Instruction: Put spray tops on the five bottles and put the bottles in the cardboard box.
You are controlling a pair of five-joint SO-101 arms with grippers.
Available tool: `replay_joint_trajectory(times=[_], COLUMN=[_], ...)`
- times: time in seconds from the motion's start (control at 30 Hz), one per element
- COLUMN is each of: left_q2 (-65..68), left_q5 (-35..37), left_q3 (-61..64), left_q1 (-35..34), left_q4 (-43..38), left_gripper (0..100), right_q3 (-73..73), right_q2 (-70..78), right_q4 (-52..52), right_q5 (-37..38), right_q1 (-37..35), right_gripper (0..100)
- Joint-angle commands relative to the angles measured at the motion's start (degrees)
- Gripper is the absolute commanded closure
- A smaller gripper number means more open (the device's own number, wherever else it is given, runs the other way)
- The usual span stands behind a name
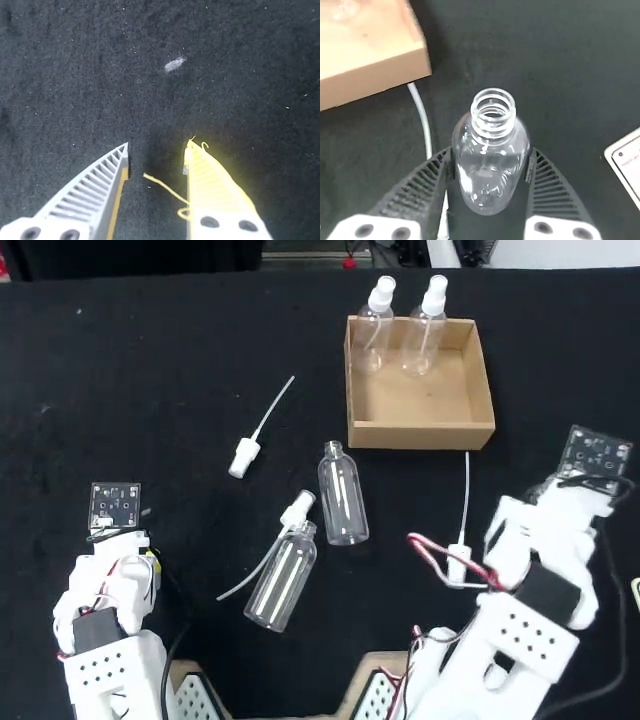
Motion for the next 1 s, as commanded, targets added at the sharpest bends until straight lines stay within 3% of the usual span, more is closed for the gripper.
replay_joint_trajectory(times=[0.0, 0.37, 0.67, 0.97], left_q2=[-0.44, -0.44, -0.44, -0.44], left_q5=[-0.44, -0.44, -0.44, -0.44], left_q3=[1.36, 1.36, 1.36, 1.36], left_q1=[-0.57, -0.57, -0.4, -0.31], left_q4=[0.35, 0.35, 0.35, 0.35], left_gripper=[82, 82, 82, 82], right_q3=[-5.14, 9.1, -5.49, -7.25], right_q2=[-3.21, -3.21, -3.47, -3.65], right_q4=[2.02, -16.97, 7.21, 12.4], right_q5=[-0.35, 2.46, 2.81, 12.4], right_q1=[-3.87, -4.22, -5.45, -24.7], right_gripper=[82.8, 82.8, 82.8, 82.8])
